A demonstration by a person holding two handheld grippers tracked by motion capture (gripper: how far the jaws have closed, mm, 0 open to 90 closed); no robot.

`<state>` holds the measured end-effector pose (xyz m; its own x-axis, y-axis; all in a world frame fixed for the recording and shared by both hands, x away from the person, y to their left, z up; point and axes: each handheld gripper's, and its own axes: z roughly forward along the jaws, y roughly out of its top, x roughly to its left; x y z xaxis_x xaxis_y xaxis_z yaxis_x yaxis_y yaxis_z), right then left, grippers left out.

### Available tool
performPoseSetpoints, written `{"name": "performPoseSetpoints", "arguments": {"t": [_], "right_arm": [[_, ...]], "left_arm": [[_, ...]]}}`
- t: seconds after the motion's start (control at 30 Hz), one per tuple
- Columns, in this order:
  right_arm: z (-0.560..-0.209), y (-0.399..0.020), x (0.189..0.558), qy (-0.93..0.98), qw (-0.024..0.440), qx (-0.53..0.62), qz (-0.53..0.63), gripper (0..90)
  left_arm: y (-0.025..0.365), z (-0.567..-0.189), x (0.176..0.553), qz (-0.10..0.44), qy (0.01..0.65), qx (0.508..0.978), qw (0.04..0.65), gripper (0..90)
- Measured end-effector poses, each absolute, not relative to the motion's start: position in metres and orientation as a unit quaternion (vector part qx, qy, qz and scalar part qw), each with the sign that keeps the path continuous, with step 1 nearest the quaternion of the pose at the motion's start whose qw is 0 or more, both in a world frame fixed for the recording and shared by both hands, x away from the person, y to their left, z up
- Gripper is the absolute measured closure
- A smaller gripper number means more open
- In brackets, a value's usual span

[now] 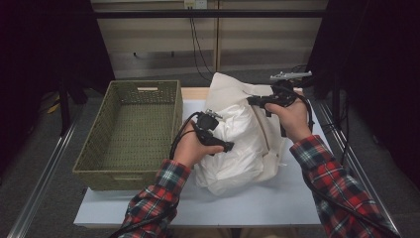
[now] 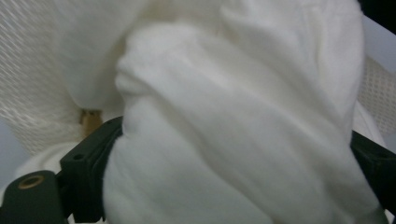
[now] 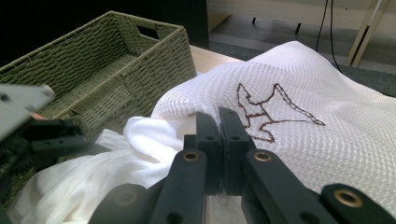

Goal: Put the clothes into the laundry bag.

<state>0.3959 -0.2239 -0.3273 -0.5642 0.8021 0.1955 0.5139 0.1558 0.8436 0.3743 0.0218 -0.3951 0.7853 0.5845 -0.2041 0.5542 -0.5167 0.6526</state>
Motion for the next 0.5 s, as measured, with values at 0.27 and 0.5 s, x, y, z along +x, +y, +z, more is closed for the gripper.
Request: {"name": "performPoseSetpoints", "arguments": {"t": [0.27, 0.5], "right_arm": [[-0.3259, -0.2275, 0.3920, 0.745, 0.152, 0.444, 0.474, 89.2], [-0.3271, -0.2279, 0.3924, 0.744, 0.148, 0.444, 0.476, 89.2]], "left_arm": [[0.0168, -0.4049, 0.3748, 0.010, 0.336, 0.870, 0.360, 57.6], [0.0124, -0.4006, 0.3739, 0.005, 0.318, 0.869, 0.379, 72.9]]}}
